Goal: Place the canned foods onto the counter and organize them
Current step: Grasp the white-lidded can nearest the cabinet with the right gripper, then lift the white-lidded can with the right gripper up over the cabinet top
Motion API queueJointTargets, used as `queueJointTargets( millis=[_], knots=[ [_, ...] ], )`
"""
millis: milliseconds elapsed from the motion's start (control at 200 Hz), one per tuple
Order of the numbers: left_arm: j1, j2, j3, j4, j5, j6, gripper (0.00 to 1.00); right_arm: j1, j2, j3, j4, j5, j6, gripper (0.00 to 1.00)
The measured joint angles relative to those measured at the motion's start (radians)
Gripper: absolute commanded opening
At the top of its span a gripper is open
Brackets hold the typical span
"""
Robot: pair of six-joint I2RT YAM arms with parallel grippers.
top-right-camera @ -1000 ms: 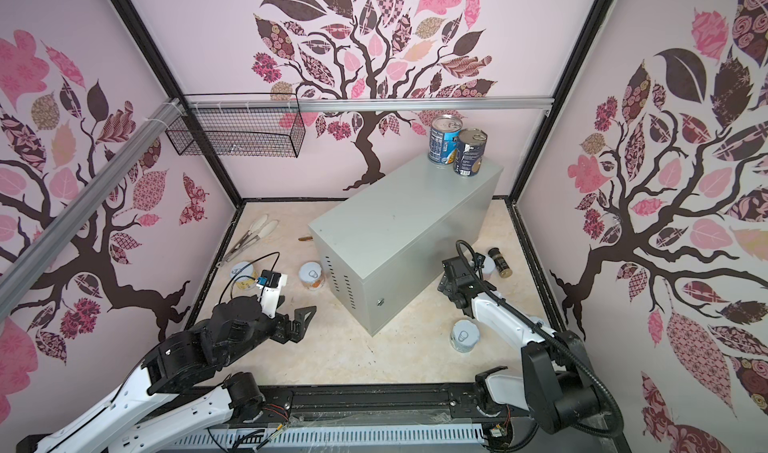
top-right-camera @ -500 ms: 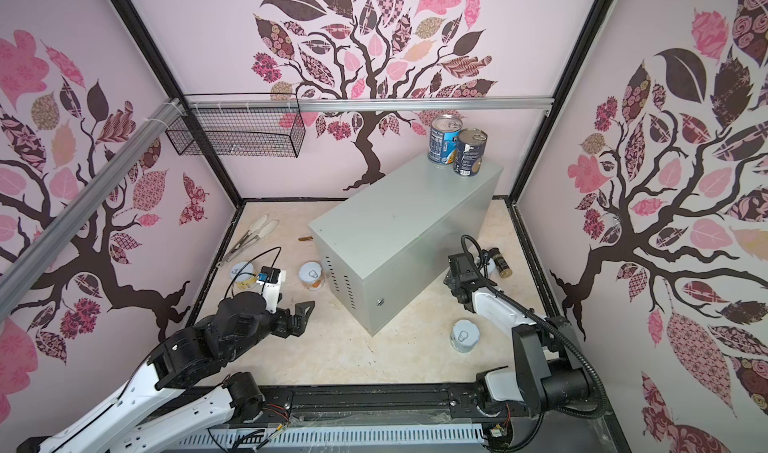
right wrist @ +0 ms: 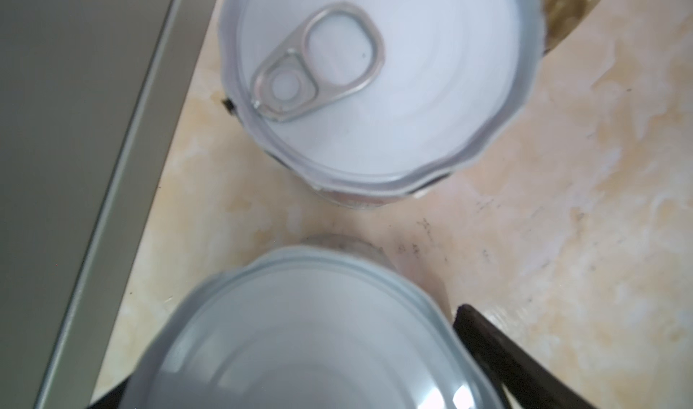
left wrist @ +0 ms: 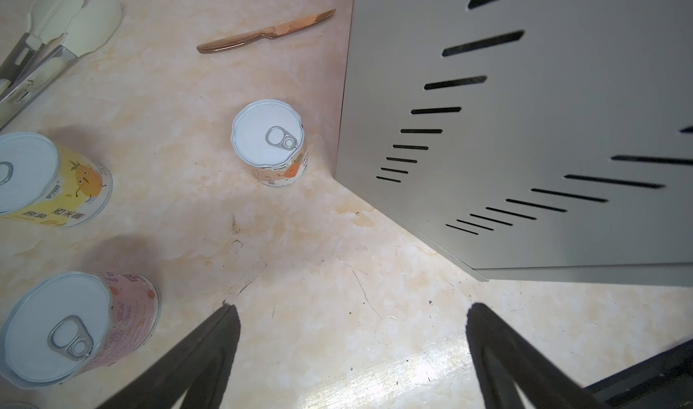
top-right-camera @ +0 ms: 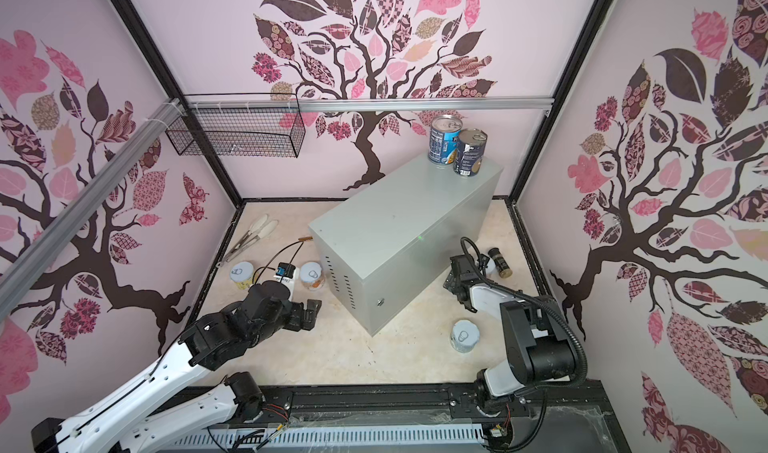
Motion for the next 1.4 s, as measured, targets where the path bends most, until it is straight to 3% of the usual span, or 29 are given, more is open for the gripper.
queueJointTargets(
  millis=[375,530,635,950,1400],
  knots=[
    [0.01,0.032,0.0,0.0,-0.002,0.0,0.98,-0.008,0.03,0.027,0.0,-0.016,-0.018,0.87],
    [0.01,0.032,0.0,0.0,-0.002,0.0,0.98,-0.008,0.027,0.027,0.006,-0.011,-0.023,0.69],
    [0.01,0.031,0.0,0.0,-0.002,0.0,0.98,-0.008,0.026,0.023,0.013,-0.013,-0.027,0.63],
    [0.01,0.014,0.0,0.0,-0.006,0.0,0.98,-0.011,-0.036,-0.004,-0.031,-0.072,-0.056,0.61],
    [0.01,-0.01,0.0,-0.011,-0.053,-0.005,0.98,-0.011,-0.36,-0.018,-0.205,-0.167,-0.098,0.61]
  ],
)
